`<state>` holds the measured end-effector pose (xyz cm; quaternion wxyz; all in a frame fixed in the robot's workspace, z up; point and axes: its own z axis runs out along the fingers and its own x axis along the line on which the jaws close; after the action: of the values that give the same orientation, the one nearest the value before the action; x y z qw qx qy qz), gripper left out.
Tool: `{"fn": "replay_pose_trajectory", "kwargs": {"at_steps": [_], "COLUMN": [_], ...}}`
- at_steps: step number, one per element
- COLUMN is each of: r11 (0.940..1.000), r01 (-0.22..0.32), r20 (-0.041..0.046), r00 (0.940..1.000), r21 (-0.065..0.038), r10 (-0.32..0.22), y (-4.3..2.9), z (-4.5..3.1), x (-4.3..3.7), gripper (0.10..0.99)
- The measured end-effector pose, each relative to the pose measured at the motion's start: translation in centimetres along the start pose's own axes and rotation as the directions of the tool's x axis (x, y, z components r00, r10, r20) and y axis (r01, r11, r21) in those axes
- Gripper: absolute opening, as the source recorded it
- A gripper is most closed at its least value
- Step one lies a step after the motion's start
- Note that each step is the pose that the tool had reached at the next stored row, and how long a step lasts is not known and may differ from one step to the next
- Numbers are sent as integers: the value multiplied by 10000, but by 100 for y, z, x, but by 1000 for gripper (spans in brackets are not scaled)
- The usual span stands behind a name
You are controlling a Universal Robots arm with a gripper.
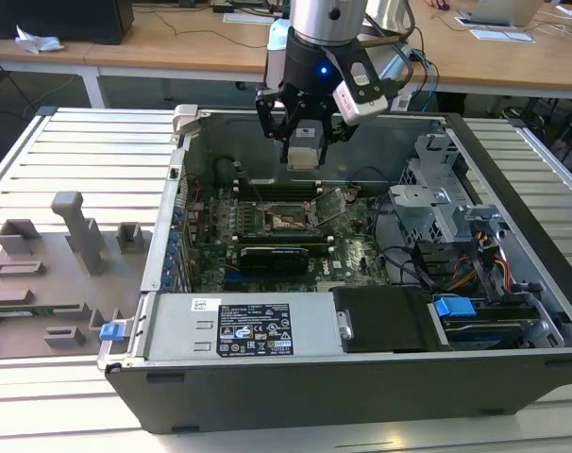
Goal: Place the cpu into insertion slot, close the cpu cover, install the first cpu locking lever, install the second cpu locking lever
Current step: 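Place the cpu into insertion slot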
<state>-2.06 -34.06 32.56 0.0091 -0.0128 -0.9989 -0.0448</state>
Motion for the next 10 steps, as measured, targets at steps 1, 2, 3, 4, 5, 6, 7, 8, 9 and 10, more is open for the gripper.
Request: {"fn": "replay_pose_trajectory", "kwargs": {"at_steps": [1, 2, 3, 4, 5, 6, 7, 8, 9, 10], "r11": [10000, 10000, 10000, 10000, 10000, 10000, 10000, 10000, 10000, 10000], "r01": [0, 0, 0, 0, 0, 0, 0, 0, 0, 0], "r20": [0, 0, 0, -1, 0, 0, 0, -1, -1, 0], "r00": [10000, 10000, 10000, 10000, 10000, 10000, 10000, 10000, 10000, 10000], "r21": [0, 0, 0, 0, 0, 0, 0, 0, 0, 0], "r10": [0, 0, 0, 0, 0, 0, 0, 0, 0, 0], "y": [-1, -1, -1, -2, -2, -3, -3, -4, -4, -4], "z": [6, 9, 13, 20, 26, 29, 35, 39, 43, 46], "x": [0, 0, 0, 0, 0, -1, -1, -1, -1, -1], "gripper": [541, 541, 541, 541, 541, 541, 541, 541, 541, 541]}}
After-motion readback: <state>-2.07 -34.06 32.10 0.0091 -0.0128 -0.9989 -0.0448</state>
